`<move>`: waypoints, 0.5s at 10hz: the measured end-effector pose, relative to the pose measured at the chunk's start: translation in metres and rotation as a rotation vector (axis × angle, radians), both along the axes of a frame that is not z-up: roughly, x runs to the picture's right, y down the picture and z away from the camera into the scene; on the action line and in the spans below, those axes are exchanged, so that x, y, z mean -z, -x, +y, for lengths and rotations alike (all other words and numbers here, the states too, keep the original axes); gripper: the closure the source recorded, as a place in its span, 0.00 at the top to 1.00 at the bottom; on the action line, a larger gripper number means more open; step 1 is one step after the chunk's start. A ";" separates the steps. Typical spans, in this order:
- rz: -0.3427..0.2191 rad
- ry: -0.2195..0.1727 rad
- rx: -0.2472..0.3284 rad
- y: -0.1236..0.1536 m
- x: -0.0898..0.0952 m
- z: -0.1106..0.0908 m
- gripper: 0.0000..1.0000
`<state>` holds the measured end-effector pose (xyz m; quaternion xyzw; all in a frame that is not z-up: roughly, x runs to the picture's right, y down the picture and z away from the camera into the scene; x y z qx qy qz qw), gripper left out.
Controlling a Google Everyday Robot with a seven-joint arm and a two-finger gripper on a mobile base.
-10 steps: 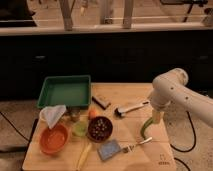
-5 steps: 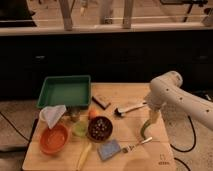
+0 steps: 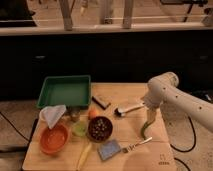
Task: Place brush in tray
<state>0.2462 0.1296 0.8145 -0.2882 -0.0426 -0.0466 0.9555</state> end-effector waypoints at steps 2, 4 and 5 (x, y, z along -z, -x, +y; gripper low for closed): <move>-0.012 0.014 -0.005 0.002 -0.011 0.002 0.80; -0.017 0.027 -0.013 0.006 -0.023 0.004 0.80; -0.021 0.037 -0.016 0.010 -0.033 0.007 0.80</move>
